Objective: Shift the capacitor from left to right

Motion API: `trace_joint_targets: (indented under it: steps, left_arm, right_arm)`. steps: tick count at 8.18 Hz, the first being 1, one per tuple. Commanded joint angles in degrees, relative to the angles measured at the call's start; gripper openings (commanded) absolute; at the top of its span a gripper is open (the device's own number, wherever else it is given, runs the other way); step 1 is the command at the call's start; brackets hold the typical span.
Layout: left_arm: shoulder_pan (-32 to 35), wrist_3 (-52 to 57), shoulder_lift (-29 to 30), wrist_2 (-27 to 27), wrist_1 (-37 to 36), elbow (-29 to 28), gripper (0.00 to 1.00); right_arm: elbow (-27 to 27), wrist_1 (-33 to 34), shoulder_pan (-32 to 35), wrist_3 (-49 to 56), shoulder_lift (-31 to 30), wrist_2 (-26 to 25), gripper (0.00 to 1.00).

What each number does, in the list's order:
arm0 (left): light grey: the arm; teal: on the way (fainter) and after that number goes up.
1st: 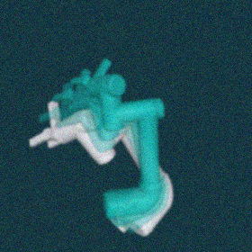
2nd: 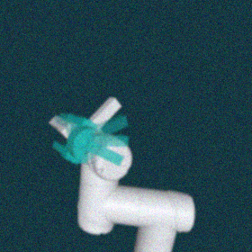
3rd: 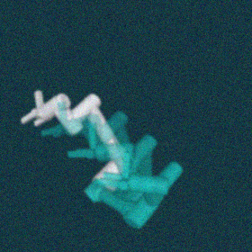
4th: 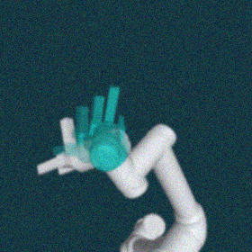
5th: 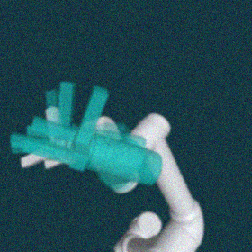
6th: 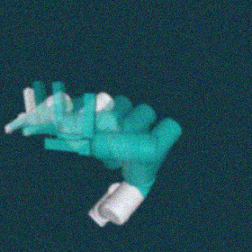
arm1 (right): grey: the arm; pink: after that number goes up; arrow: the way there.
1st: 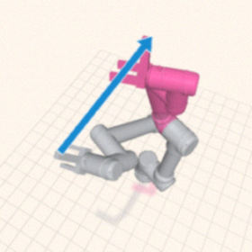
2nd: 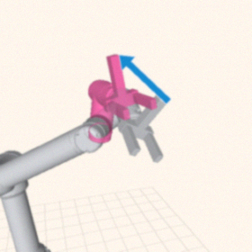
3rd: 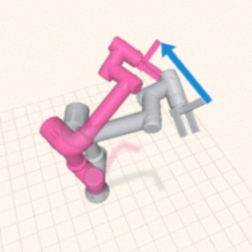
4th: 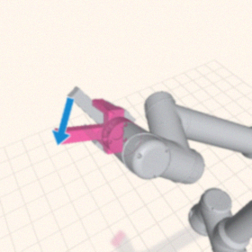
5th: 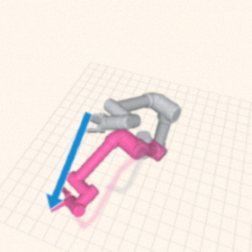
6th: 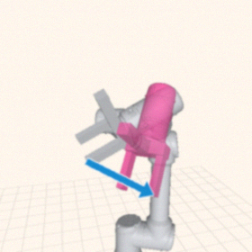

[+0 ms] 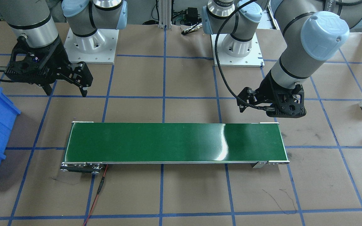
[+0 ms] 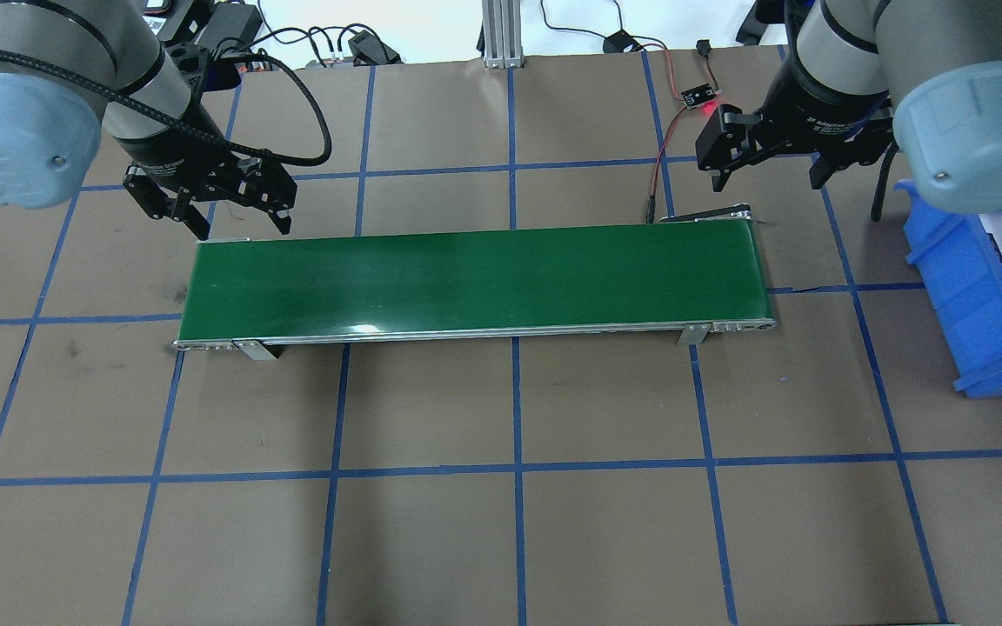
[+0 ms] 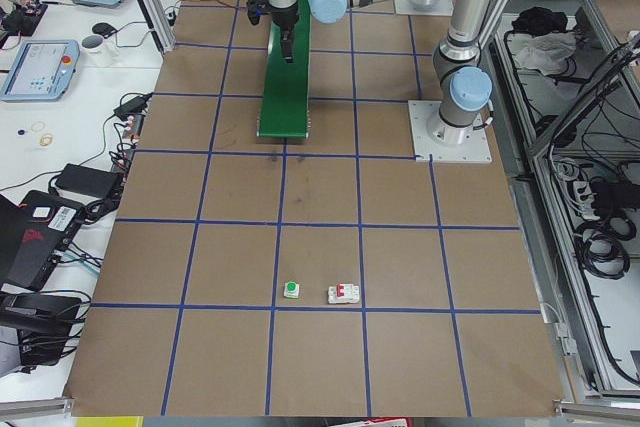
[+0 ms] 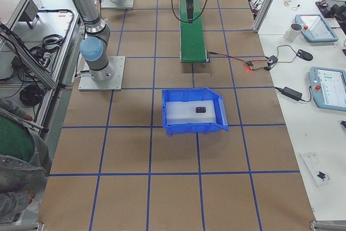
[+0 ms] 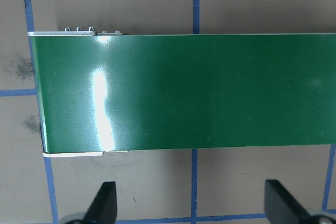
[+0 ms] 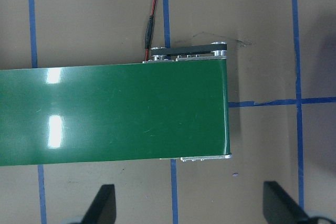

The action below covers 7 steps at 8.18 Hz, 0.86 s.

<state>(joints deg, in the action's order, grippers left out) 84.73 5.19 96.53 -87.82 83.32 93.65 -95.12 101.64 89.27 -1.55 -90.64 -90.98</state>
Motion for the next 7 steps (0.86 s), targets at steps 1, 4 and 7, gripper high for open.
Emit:
trace_joint_targets:
  steps: [1,4,7]
  left_arm:
    - [0.0,0.0,0.0,0.0,0.0,0.0,1.00]
    - [0.0,0.0,0.0,0.0,0.0,0.0,1.00]
    - [0.0,0.0,0.1,0.0,0.0,0.1,1.00]
  right_arm:
    - [0.0,0.1,0.1,0.0,0.0,-0.3,1.00]
    - [0.1,0.2,0.0,0.7,-0.1,-0.3,1.00]
    - [0.1,0.8,0.0,1.0,0.0,-0.3,1.00]
